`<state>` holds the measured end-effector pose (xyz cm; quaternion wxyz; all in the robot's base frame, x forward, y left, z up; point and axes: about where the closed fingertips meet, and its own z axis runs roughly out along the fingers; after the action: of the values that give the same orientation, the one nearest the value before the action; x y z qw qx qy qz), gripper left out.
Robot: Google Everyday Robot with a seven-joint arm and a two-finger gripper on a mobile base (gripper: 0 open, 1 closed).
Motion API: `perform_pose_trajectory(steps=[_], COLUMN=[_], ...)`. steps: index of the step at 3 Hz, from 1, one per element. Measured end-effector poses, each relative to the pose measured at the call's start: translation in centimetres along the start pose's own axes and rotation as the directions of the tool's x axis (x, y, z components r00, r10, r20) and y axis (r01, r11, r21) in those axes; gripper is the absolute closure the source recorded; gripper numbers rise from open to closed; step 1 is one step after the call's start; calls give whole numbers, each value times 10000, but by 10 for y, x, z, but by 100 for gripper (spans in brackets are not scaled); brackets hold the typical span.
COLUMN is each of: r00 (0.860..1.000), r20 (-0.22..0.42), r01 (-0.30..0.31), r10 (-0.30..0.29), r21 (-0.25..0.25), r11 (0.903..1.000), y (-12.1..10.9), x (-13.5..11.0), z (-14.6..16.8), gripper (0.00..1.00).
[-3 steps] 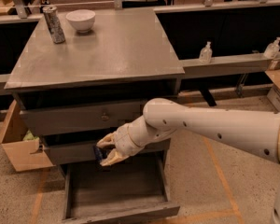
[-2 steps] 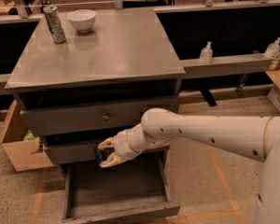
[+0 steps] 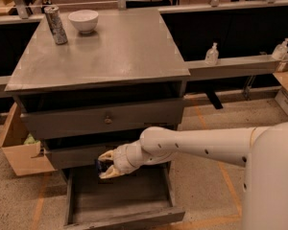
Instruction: Place rxbar blueberry into bottom drawer
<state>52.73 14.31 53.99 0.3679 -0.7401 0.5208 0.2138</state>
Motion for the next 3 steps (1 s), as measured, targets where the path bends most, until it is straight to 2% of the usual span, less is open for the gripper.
perform_pose_trajectory(steps=[2, 3], r00=[9987, 9957], r20=[-57, -282], r01=[-508, -883], r10=[507, 878], r21=[-42, -197], r11=[9987, 9959], y=[34, 51], x=[37, 66], z=[49, 77], gripper=[100, 100])
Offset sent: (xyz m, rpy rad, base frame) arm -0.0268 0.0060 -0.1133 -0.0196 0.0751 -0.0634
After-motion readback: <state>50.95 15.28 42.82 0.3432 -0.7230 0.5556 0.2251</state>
